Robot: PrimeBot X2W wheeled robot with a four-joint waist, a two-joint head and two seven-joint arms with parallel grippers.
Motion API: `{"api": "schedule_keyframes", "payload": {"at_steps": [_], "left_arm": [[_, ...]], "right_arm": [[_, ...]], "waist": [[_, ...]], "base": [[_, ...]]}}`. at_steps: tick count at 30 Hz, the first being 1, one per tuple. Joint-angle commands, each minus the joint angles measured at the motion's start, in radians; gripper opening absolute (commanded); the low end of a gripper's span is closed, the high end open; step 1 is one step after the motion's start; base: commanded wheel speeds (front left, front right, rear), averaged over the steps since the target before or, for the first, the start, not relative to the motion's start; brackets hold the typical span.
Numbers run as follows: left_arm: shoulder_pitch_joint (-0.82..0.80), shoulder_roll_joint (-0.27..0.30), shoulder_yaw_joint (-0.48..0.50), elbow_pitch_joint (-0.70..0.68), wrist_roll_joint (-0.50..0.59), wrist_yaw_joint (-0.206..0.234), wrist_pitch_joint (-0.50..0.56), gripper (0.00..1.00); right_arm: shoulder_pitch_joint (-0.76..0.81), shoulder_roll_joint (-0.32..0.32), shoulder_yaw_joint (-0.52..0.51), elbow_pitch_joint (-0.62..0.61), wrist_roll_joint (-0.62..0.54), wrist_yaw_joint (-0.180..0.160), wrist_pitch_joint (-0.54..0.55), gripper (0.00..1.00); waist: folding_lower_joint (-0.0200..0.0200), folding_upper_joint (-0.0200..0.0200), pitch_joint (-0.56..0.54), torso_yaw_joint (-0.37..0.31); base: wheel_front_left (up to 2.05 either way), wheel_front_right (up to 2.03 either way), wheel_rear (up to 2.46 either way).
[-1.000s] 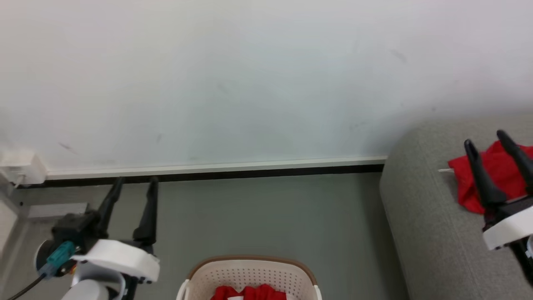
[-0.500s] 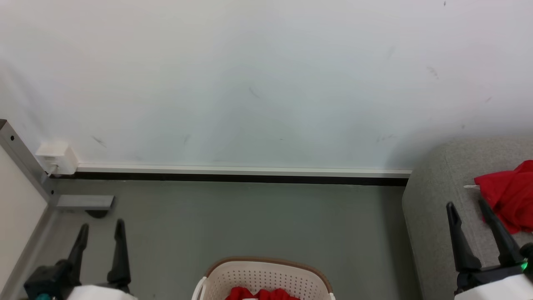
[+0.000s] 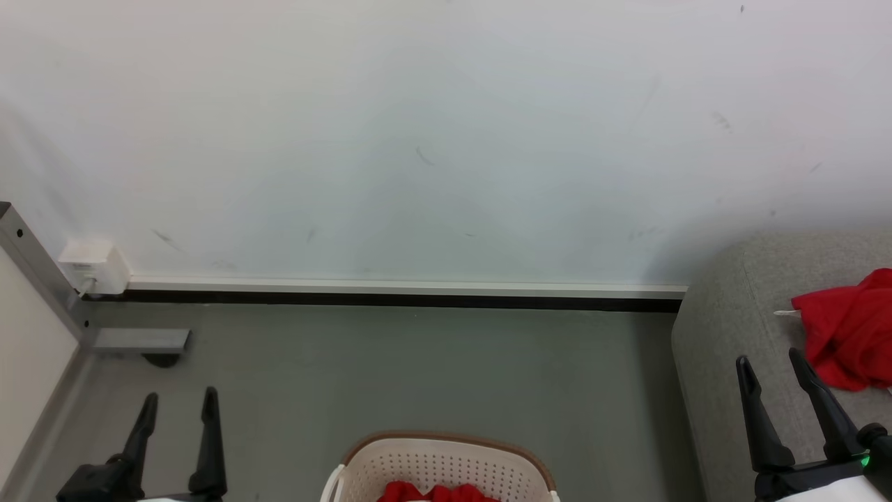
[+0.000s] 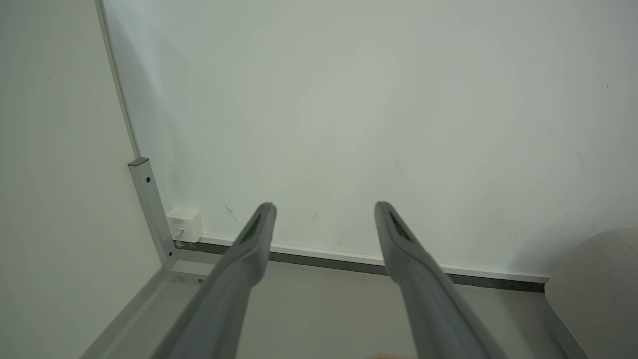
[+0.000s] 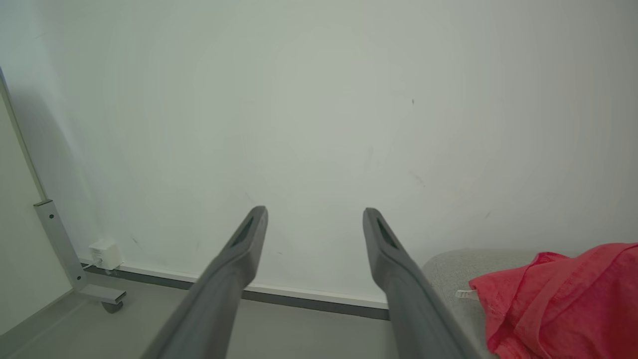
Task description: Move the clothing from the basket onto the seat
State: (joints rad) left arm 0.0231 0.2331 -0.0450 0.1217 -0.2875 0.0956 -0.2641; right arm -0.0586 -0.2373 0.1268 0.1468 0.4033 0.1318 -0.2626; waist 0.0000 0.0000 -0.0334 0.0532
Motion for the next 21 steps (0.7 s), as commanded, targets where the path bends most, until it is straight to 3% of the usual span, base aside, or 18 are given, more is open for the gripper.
{"api": "schedule_keyframes", "payload": {"at_steps": [1, 13, 21], "left_arm": [[-0.002, -0.005, 0.006, 0.004, 0.017, -0.006, 0.0, 1.0], [-0.029, -0.05, 0.037, 0.034, 0.073, -0.071, 0.0, 1.0], [-0.071, -0.07, 0.046, 0.054, 0.089, -0.107, 0.0, 1.0]], "right_arm": [[0.005, -0.003, 0.004, 0.004, -0.006, -0.002, -0.003, 1.0], [-0.017, -0.012, 0.025, 0.015, 0.01, -0.002, -0.003, 1.0], [-0.048, -0.014, 0.023, -0.007, -0.002, -0.002, -0.003, 1.0]], "waist": [[0.0, 0.0, 0.001, -0.002], [0.0, 0.0, 0.025, -0.031], [0.0, 0.0, 0.087, -0.087]], "base": [[0.0, 0.0, 0.0], [0.0, 0.0, 0.0], [0.0, 0.0, 0.0]]}}
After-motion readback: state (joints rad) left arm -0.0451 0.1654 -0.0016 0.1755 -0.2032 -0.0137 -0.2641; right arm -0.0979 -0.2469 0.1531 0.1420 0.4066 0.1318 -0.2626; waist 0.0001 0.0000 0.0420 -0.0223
